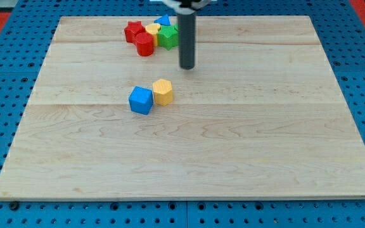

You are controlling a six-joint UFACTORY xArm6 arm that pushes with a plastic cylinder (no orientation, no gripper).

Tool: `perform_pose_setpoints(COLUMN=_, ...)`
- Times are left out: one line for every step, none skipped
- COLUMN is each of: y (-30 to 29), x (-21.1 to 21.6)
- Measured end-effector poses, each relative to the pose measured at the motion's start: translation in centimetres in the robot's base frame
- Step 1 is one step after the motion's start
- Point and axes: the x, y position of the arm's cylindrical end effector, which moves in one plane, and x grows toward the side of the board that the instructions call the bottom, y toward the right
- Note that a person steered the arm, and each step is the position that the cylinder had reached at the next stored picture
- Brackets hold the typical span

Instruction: Push the blue triangle to the top left of the yellow heart

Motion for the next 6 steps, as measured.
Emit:
perform_pose_setpoints(y=9.4, x=-7.1)
perform_pose_setpoints(y=6.0, x=-10.7)
perform_pose_setpoints(y=-2.4, x=-12.1)
perform_pose_setpoints(y=-4.8, x=-13.4)
perform_pose_setpoints(y=-6.1, x=-13.0)
perform_pose_setpoints(y=-4.8, x=-13.1)
